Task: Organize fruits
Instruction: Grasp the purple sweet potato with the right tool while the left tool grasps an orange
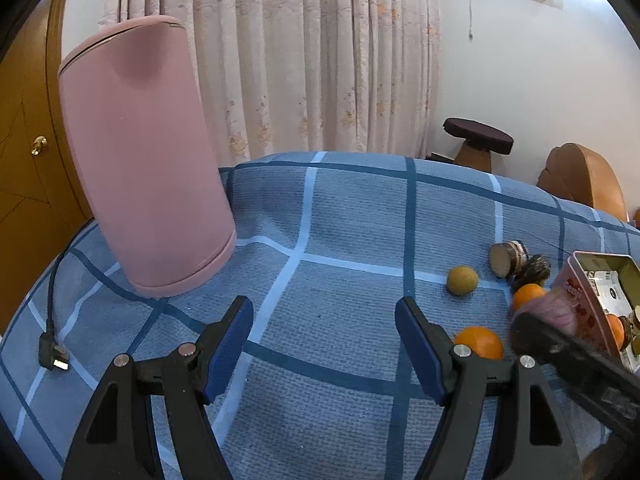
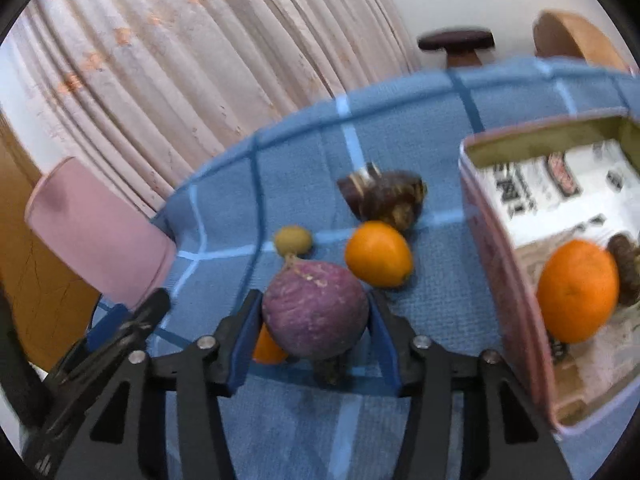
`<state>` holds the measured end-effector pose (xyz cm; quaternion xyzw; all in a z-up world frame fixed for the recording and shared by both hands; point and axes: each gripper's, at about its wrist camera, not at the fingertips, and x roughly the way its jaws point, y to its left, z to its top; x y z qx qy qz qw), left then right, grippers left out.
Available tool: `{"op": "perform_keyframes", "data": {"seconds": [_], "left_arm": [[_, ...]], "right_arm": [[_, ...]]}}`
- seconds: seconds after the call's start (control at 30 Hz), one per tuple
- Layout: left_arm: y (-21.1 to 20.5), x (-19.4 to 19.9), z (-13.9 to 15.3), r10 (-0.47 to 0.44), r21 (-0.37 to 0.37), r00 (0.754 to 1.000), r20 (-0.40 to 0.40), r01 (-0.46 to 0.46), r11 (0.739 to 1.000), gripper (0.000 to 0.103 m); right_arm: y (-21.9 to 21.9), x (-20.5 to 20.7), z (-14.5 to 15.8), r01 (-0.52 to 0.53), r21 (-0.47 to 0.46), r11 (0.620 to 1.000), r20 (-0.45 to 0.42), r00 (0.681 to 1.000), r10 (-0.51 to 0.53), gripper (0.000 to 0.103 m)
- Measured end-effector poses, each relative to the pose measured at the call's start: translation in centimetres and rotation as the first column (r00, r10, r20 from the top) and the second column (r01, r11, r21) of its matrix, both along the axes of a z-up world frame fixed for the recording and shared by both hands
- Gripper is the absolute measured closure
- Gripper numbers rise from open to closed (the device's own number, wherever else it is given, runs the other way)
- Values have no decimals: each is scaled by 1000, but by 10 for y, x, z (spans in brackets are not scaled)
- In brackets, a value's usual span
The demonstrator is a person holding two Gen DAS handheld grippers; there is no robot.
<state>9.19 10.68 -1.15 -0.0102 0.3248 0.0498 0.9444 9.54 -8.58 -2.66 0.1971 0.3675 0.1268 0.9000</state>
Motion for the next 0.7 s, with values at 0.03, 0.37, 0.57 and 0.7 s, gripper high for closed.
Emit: {"op": "perform_keyframes", "data": {"seconds": [0.03,0.37,0.57,0.7], "left_arm": [[-1,-1,0,-9,-5,1000,1,9,1000,28],[-43,3,-4,-233,-119,972,-13,230,966,28],[-79,25,-21,-263,-47,955,-139,259,965,28],[-82,38,-32,-250,-68,945,-212,241,968,56]], "right_arm": [[0,-7,8,-3,-9,1000,36,999,3,49],[-35,-59,50,106,-123,987,246,967,-73,49],[-67,-73,54,194,-170,966,286,948,-140,48],[-88,-69,51,220,-118,968,255,949,-184,49]]}}
